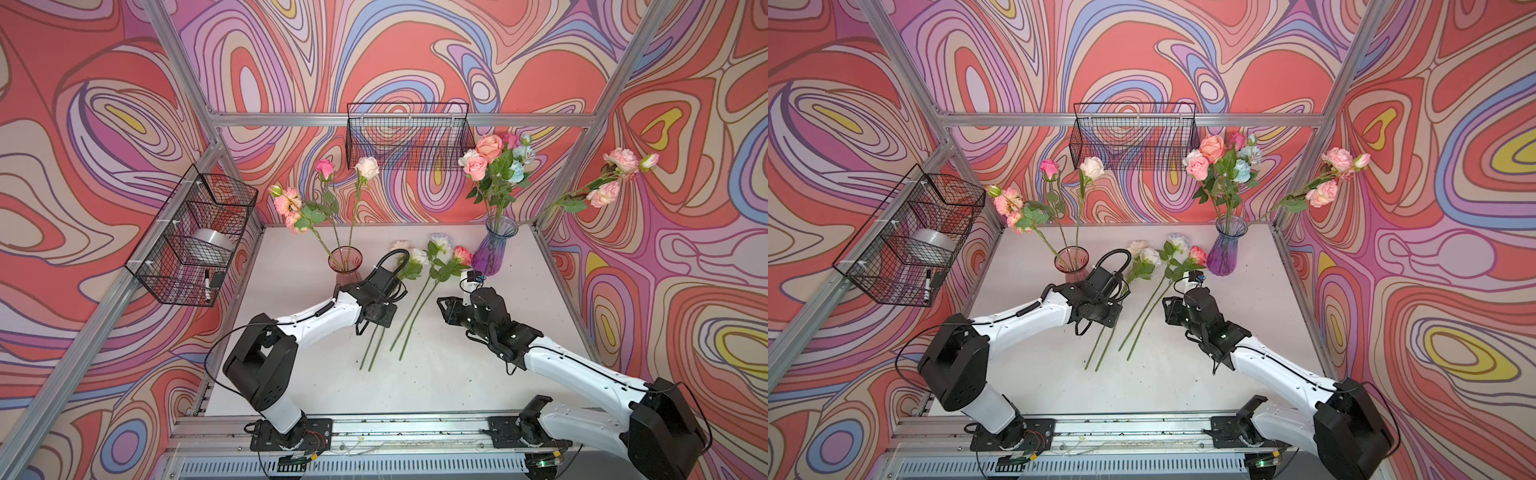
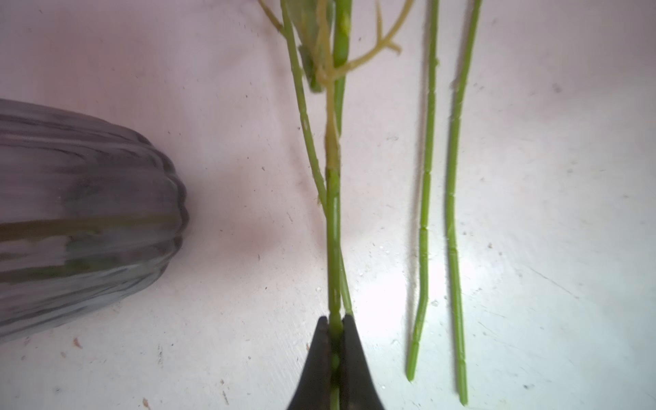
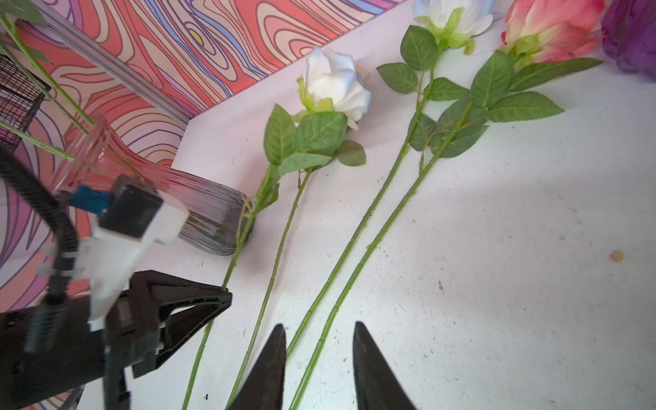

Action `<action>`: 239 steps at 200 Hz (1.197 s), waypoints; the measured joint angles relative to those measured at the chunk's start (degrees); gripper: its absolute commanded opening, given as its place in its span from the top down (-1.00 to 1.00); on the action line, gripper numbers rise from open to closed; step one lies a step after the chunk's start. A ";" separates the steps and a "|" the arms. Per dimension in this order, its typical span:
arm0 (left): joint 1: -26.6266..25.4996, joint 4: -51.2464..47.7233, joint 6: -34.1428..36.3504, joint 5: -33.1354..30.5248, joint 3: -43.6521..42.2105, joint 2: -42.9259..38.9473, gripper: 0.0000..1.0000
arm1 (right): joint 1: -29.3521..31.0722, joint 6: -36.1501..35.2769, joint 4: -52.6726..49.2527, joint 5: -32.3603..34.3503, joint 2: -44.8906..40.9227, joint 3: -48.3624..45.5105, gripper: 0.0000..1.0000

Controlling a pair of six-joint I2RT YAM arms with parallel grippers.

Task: Arrange the flowers into the vase
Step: 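Close the left gripper on the white rose stem, then lift the white rose with the left gripper while the right gripper grasps its stem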

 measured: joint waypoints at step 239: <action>0.00 19.34 -0.55 4.98 -14.93 -38.97 1.00 | 3.91 -3.21 17.88 -26.62 11.87 21.18 0.04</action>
